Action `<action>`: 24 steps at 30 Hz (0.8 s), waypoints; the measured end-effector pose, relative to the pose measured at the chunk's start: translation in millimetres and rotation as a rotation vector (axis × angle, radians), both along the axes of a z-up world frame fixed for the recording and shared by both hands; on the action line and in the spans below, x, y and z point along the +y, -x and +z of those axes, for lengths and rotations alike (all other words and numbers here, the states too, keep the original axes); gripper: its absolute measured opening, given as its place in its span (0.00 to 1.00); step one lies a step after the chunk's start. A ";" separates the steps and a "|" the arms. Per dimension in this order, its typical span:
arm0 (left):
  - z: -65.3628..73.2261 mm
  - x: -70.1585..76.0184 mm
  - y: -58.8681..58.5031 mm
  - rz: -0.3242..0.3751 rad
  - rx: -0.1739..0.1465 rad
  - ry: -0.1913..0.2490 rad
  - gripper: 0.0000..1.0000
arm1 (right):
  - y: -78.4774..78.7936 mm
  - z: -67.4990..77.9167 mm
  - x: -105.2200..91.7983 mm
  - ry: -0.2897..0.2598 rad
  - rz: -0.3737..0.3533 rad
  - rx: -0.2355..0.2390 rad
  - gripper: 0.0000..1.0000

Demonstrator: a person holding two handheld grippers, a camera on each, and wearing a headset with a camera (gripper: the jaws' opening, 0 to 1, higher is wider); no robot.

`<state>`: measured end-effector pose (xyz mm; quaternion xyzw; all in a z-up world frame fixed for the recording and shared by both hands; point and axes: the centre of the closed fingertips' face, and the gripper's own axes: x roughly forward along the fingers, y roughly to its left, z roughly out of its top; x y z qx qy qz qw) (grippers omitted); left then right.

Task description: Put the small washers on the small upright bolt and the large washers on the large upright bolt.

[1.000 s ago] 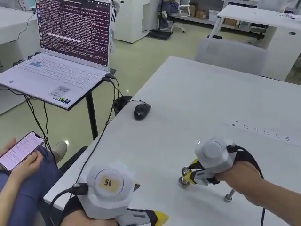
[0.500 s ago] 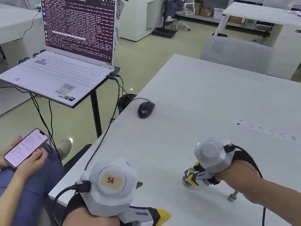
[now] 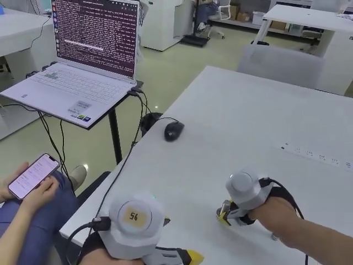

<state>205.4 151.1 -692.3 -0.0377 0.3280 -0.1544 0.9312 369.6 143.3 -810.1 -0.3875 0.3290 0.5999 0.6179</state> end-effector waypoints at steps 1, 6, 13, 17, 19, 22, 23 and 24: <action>-0.1 -0.7 -0.5 -0.002 0.000 0.002 0.59 | 0.5 0.1 -0.6 -0.001 -0.002 0.000 0.25; -0.7 -2.3 -4.0 -0.006 -0.004 0.006 0.59 | 2.8 0.3 -14.1 -0.019 -0.084 -0.002 0.25; -6.4 -4.2 -6.8 -0.026 0.003 0.008 0.59 | 21.7 -1.9 -33.7 -0.065 -0.163 0.016 0.25; -10.2 -5.7 -7.8 -0.050 0.009 -0.001 0.59 | 34.9 -7.1 -45.5 -0.103 -0.225 0.055 0.26; -14.0 -6.2 -8.8 -0.060 0.015 -0.008 0.59 | 41.1 -7.3 -52.5 -0.122 -0.246 0.067 0.28; -18.4 -7.2 -9.2 -0.069 0.018 -0.008 0.59 | 52.9 -5.5 -61.8 -0.177 -0.296 0.103 0.30; -20.0 -7.6 -9.0 -0.070 0.020 -0.006 0.59 | 56.1 -5.5 -65.4 -0.189 -0.308 0.113 0.31; -23.2 -8.7 -8.3 -0.078 0.027 -0.009 0.59 | 61.1 -6.5 -72.6 -0.197 -0.322 0.118 0.32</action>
